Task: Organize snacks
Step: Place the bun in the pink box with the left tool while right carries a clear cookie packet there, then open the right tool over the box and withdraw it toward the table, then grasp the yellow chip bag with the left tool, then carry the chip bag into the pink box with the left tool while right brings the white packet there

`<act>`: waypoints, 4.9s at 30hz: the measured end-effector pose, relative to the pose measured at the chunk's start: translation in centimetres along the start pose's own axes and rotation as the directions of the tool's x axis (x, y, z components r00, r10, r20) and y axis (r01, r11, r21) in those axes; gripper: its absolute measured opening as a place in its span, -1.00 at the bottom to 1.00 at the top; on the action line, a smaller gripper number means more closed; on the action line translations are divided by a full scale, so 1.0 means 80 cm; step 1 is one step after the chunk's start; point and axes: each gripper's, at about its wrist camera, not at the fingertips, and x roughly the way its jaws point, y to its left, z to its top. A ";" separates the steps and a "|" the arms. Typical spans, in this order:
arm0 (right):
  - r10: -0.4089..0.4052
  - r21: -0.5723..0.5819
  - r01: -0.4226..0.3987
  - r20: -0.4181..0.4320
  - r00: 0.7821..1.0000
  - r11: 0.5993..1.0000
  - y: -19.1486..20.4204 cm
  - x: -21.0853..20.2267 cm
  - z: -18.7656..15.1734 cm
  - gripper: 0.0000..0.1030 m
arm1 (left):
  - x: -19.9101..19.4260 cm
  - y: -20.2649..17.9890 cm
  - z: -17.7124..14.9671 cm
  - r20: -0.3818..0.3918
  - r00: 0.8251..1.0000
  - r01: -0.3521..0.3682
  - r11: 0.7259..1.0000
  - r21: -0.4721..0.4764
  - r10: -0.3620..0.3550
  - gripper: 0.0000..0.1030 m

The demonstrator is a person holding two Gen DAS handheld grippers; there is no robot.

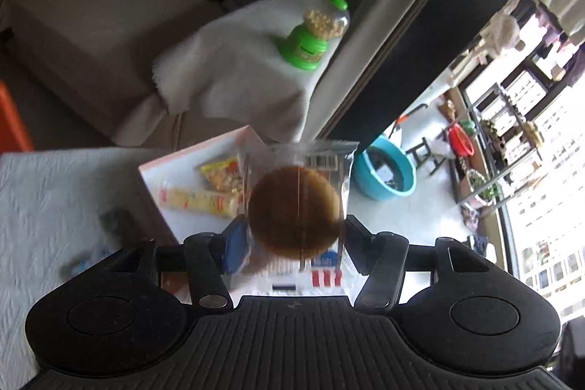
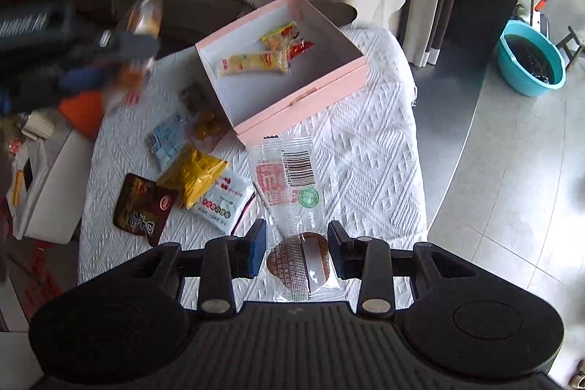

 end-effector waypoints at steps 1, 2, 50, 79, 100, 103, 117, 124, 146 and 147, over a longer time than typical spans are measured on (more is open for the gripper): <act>0.013 0.009 -0.013 0.006 1.000 1.000 -0.004 0.003 0.004 -0.31 | 0.024 0.000 0.011 -0.047 0.999 -0.018 1.000 -0.017 0.017 0.18; 0.019 0.020 -0.019 0.004 1.000 1.000 -0.008 0.008 0.008 -0.31 | 0.040 0.000 0.017 -0.060 0.998 -0.026 0.999 -0.039 0.023 0.17; -0.406 0.234 0.359 0.202 0.891 0.904 0.152 0.189 -0.016 0.34 | 0.072 0.244 -0.132 -0.393 0.907 0.248 0.945 0.214 -0.149 0.10; -0.330 0.296 0.308 0.026 0.944 0.904 0.093 0.234 -0.117 0.59 | 0.040 0.307 -0.160 -0.441 0.897 0.053 0.977 0.209 0.045 0.15; -0.287 0.268 0.273 0.014 0.958 0.924 0.128 0.227 -0.160 0.84 | 0.072 0.189 -0.156 -0.305 0.947 -0.062 0.989 0.138 0.102 0.22; -0.272 0.290 0.255 0.020 0.962 0.922 0.113 0.221 -0.162 0.84 | 0.056 0.229 -0.156 -0.386 0.923 -0.069 0.989 -0.129 0.014 0.22; -0.323 0.298 0.296 0.045 0.945 0.908 0.104 0.224 -0.177 1.00 | 0.170 0.100 -0.158 -0.357 0.905 -0.171 0.966 0.193 0.232 0.87; -0.328 0.299 0.292 0.077 0.942 0.908 0.106 0.221 -0.185 1.00 | 0.166 0.079 -0.163 -0.320 0.905 -0.156 0.919 0.362 0.280 0.35; -0.242 0.293 0.246 -0.051 0.969 0.924 0.245 0.259 -0.122 0.53 | 0.060 0.240 -0.132 -0.616 0.787 0.295 0.857 0.423 0.034 0.21; -0.295 0.281 0.301 -0.062 0.953 0.911 0.256 0.262 -0.118 0.46 | 0.061 0.239 -0.128 -0.623 0.782 0.321 0.841 0.436 0.025 0.21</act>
